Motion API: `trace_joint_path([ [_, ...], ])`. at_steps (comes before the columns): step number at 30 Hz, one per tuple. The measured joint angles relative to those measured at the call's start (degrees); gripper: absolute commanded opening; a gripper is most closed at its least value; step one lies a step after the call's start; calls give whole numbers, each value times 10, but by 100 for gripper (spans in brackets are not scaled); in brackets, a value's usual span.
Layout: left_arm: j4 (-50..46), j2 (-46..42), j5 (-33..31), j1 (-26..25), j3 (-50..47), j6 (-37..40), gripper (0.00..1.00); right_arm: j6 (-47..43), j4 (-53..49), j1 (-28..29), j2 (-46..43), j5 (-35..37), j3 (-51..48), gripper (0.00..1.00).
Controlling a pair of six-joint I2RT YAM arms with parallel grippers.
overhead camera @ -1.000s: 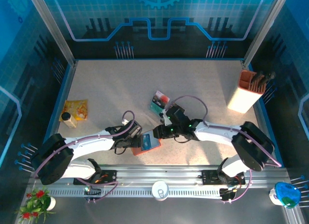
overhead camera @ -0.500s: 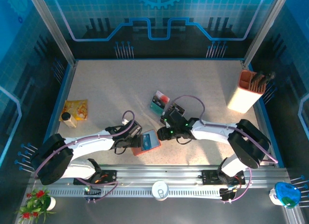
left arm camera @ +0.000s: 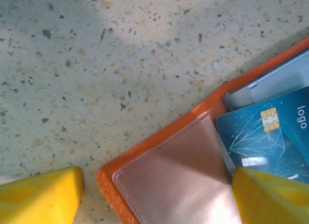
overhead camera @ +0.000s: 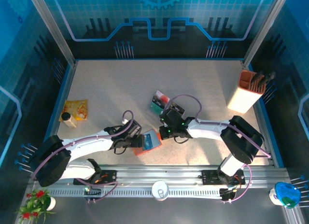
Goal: Put the credit cards into the card holder
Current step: Rotate the card holder at the bottom-center of the table.
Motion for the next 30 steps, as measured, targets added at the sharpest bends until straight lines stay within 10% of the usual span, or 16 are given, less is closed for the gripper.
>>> trace_joint_path([
  [10,32,-10,17,3,0,-4,85,87,27,12,-127,42,-132,0],
  [16,45,-8,22,3,-2,-5,83,111,29,23,-148,54,-146,34],
  [30,66,9,5,3,-19,-15,71,102,-6,68,-175,77,-86,9],
])
